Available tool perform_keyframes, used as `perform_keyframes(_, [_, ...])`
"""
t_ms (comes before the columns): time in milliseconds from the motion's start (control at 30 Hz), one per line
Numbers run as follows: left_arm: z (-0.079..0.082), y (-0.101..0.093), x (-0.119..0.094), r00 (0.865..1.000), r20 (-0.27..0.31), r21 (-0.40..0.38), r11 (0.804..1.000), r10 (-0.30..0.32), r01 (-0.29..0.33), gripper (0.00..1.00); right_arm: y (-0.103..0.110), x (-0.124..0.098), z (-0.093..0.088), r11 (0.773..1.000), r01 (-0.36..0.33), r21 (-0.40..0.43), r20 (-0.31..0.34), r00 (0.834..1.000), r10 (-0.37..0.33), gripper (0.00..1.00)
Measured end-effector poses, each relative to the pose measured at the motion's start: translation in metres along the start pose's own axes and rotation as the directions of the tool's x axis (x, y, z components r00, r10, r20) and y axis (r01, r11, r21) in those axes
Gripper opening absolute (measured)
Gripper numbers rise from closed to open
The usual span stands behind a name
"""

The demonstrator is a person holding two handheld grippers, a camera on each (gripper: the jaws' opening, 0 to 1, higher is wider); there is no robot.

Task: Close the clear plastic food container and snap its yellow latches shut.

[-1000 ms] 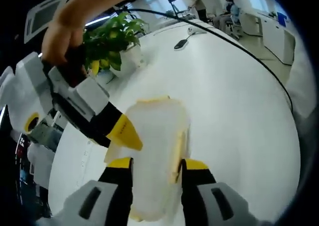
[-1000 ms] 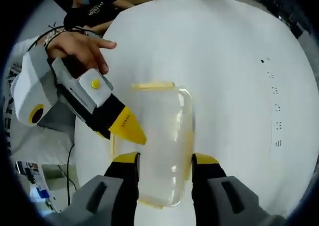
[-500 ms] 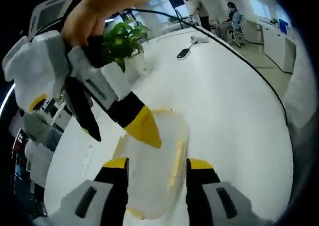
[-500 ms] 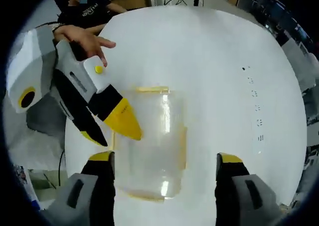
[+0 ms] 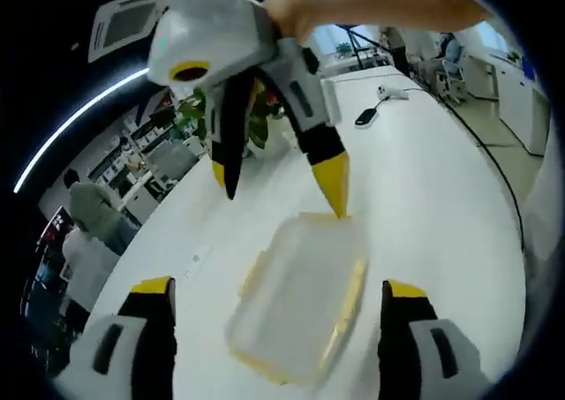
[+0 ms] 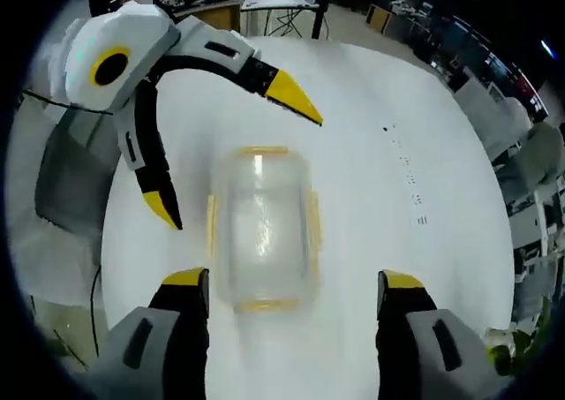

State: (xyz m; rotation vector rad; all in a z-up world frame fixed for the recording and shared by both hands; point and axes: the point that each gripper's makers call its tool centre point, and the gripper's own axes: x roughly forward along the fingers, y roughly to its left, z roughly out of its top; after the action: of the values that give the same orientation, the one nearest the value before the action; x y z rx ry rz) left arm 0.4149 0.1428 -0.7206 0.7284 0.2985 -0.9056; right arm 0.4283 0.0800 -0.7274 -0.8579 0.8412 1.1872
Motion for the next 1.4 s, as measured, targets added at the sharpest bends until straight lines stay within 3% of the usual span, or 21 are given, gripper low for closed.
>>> perform_keyframes(67, [-0.001, 0.001, 0.0, 1.0, 0.003, -0.013, 1.0, 0.015, -0.015, 0.99, 0.005, -0.001, -0.005, 1.0, 0.004, 0.022, 0.015, 1.0, -0.005, 0.78])
perform_keyframes(133, [-0.002, -0.005, 0.0, 0.999, 0.033, -0.131, 0.991, -0.006, 0.01, 0.99, 0.01, 0.0, -0.005, 0.999, 0.02, 0.029, 0.065, 0.998, -0.022, 0.8])
perform_keyframes(167, [-0.002, -0.014, 0.0, 0.996, 0.065, -0.219, 0.973, -0.058, 0.071, 0.99, 0.017, 0.003, -0.002, 1.0, 0.011, 0.023, 0.118, 0.993, -0.013, 0.82])
perform_keyframes(233, [-0.015, -0.013, -0.001, 0.997, 0.045, -0.272, 0.96, -0.055, 0.065, 0.99, 0.024, 0.007, -0.001, 1.0, 0.019, 0.007, 0.183, 0.983, -0.02, 0.94])
perform_keyframes(267, [-0.019, -0.011, -0.002, 0.998, 0.037, -0.26, 0.964, -0.048, 0.055, 0.99, 0.026, 0.008, -0.005, 1.0, 0.024, 0.006, 0.184, 0.983, -0.024, 1.0])
perform_keyframes(300, [-0.024, -0.009, -0.002, 0.999, 0.022, -0.26, 0.965, -0.033, 0.038, 0.99, 0.028, 0.01, -0.012, 0.999, 0.029, 0.015, 0.17, 0.985, -0.031, 0.96])
perform_keyframes(367, [-0.036, -0.005, -0.004, 1.0, -0.012, -0.253, 0.967, -0.002, -0.001, 0.99, 0.026, 0.016, -0.018, 0.997, 0.06, 0.039, 0.184, 0.981, -0.066, 0.98])
perform_keyframes(467, [-0.051, -0.009, -0.003, 0.997, -0.07, -0.28, 0.96, -0.013, -0.007, 0.99, 0.027, 0.027, -0.026, 0.993, 0.064, 0.104, 0.206, 0.975, -0.084, 0.99])
perform_keyframes(667, [-0.07, -0.013, 0.003, 0.992, -0.124, -0.273, 0.962, -0.017, -0.018, 0.99, 0.031, 0.054, -0.041, 0.982, 0.071, 0.177, 0.204, 0.973, -0.107, 1.0])
perform_keyframes(733, [-0.077, -0.017, 0.006, 0.988, -0.149, -0.311, 0.95, -0.032, -0.016, 0.99, 0.033, 0.063, -0.044, 0.976, 0.063, 0.209, 0.208, 0.972, -0.107, 1.0])
perform_keyframes(833, [-0.082, -0.016, 0.011, 0.989, -0.149, -0.371, 0.928, -0.02, -0.038, 0.99, 0.033, 0.076, -0.045, 0.947, 0.07, 0.312, 0.25, 0.956, -0.153, 1.0])
perform_keyframes(1000, [-0.096, -0.022, 0.016, 0.982, -0.186, -0.386, 0.921, -0.02, -0.054, 0.99, 0.04, 0.093, -0.059, 0.933, 0.054, 0.356, 0.223, 0.965, -0.141, 1.0])
perform_keyframes(1033, [-0.098, -0.027, 0.016, 0.982, -0.186, -0.416, 0.908, -0.04, -0.041, 0.97, 0.042, 0.096, -0.061, 0.929, 0.04, 0.367, 0.224, 0.966, -0.13, 1.0])
perform_keyframes(1100, [-0.098, -0.033, 0.017, 0.983, -0.171, -0.452, 0.892, -0.058, -0.026, 0.93, 0.048, 0.101, -0.066, 0.924, 0.015, 0.383, 0.214, 0.971, -0.104, 0.98])
perform_keyframes(1267, [-0.098, -0.04, 0.02, 0.983, -0.165, -0.483, 0.875, -0.08, -0.01, 0.82, 0.05, 0.101, -0.065, 0.925, 0.026, 0.38, 0.204, 0.973, -0.111, 0.91])
perform_keyframes(1333, [-0.094, -0.042, 0.02, 0.985, -0.144, -0.501, 0.866, -0.098, 0.013, 0.73, 0.05, 0.101, -0.064, 0.925, 0.032, 0.377, 0.188, 0.976, -0.11, 0.84])
perform_keyframes(1400, [-0.095, -0.037, 0.015, 0.985, -0.155, -0.49, 0.872, -0.078, -0.008, 0.69, 0.045, 0.098, -0.068, 0.942, 0.09, 0.322, 0.142, 0.98, -0.141, 0.71])
